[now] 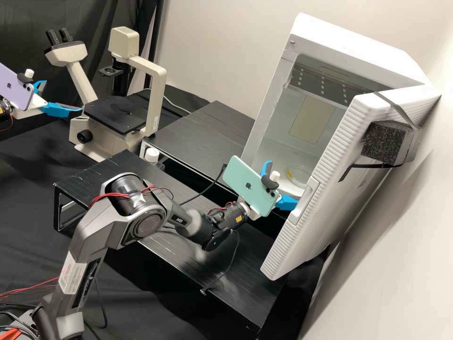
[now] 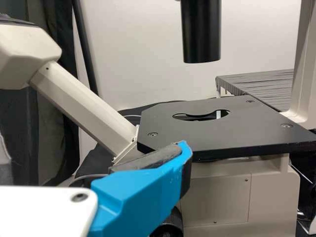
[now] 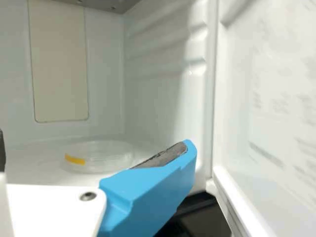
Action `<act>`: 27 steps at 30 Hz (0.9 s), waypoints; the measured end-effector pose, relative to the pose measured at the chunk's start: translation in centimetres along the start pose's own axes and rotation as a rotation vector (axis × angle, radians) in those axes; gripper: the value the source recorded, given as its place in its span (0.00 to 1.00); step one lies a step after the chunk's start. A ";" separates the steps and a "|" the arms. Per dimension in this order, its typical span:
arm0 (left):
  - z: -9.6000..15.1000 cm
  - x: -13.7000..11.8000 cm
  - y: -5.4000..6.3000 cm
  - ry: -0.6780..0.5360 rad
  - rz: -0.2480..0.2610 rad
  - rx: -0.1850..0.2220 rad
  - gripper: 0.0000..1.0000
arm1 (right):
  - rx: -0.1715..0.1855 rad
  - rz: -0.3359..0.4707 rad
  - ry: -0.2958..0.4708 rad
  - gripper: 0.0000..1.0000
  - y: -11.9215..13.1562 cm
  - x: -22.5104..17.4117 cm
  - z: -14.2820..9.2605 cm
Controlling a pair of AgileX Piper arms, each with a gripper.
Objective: Take out the petri dish and place it under the microscope.
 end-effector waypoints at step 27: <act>0.0 0.0 0.0 0.000 0.000 0.000 1.00 | 0.021 -0.068 -0.055 1.00 -3.8 4.8 2.0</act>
